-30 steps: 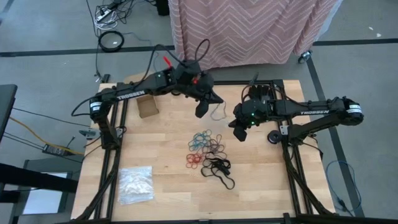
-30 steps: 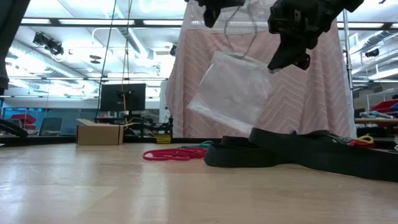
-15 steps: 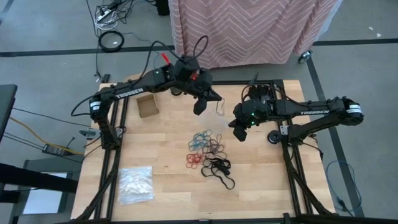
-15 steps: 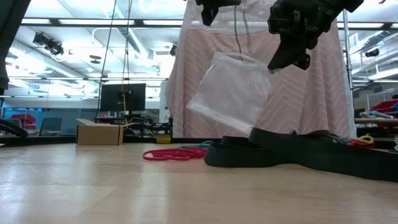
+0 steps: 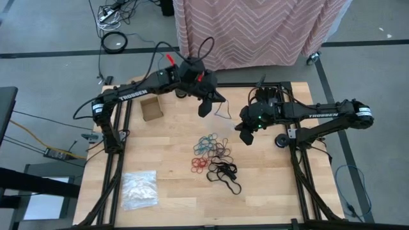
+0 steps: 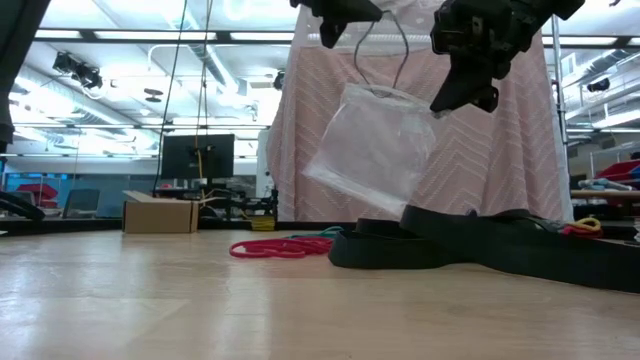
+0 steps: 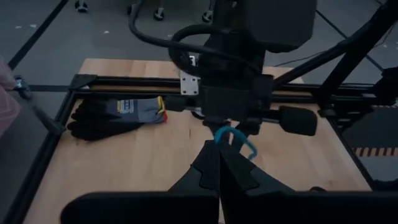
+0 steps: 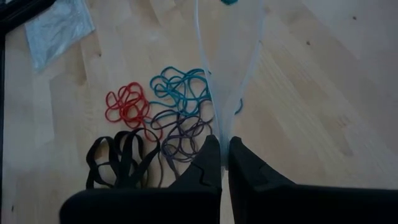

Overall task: Sort rubber bands
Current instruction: Put the blue rubber band into the transparent zip bag

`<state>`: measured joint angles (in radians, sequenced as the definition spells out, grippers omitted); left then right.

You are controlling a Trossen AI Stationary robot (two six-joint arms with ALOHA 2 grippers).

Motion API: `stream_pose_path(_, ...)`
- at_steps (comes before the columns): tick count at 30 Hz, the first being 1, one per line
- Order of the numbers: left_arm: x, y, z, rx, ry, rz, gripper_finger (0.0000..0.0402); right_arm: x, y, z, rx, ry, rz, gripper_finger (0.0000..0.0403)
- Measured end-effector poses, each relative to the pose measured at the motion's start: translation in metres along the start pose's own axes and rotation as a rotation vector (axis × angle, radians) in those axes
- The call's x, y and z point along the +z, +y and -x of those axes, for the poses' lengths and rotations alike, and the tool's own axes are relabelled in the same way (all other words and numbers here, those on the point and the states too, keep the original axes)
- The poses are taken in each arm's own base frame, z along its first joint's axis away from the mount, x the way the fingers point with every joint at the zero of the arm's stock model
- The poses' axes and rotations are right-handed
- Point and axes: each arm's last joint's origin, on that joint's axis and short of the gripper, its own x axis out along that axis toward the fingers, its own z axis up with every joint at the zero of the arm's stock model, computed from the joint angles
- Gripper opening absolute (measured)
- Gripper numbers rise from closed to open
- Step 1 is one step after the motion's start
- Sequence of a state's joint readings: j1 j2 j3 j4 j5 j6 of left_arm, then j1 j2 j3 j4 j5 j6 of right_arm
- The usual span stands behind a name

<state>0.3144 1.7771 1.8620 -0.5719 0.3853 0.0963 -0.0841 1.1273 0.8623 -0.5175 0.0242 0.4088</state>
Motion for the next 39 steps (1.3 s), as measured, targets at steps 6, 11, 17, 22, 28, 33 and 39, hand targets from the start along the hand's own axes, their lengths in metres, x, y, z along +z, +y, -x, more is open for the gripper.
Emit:
stream_pose_path(6, -0.005, 0.009, -0.007, -0.002, 0.011, 0.006, 0.0, 0.001, 0.001, 0.0, 0.007, -0.014, 0.0, 0.0)
stream_pose_path(11, -0.012, 0.014, -0.023, -0.05, 0.03, 0.025, 0.0, 0.002, 0.001, 0.0, 0.01, -0.022, -0.001, 0.0)
stream_pose_path(17, -0.008, 0.014, -0.029, -0.06, -0.034, -0.004, 0.0, 0.002, 0.001, 0.0, 0.009, -0.02, -0.001, 0.0)
stream_pose_path(22, 0.009, 0.017, -0.017, -0.051, -0.097, -0.035, 0.0, 0.002, 0.001, 0.0, 0.011, -0.023, -0.001, 0.0)
stream_pose_path(28, 0.006, 0.022, -0.011, -0.089, -0.056, -0.005, 0.0, 0.002, 0.001, 0.0, 0.01, -0.024, -0.001, 0.0)
stream_pose_path(33, 0.002, 0.014, -0.014, -0.139, -0.016, 0.003, 0.0, 0.002, 0.001, 0.0, 0.01, -0.025, 0.0, 0.0)
stream_pose_path(39, 0.009, -0.003, -0.017, -0.208, -0.066, -0.052, 0.0, 0.002, 0.001, 0.0, 0.009, -0.024, 0.0, 0.0)
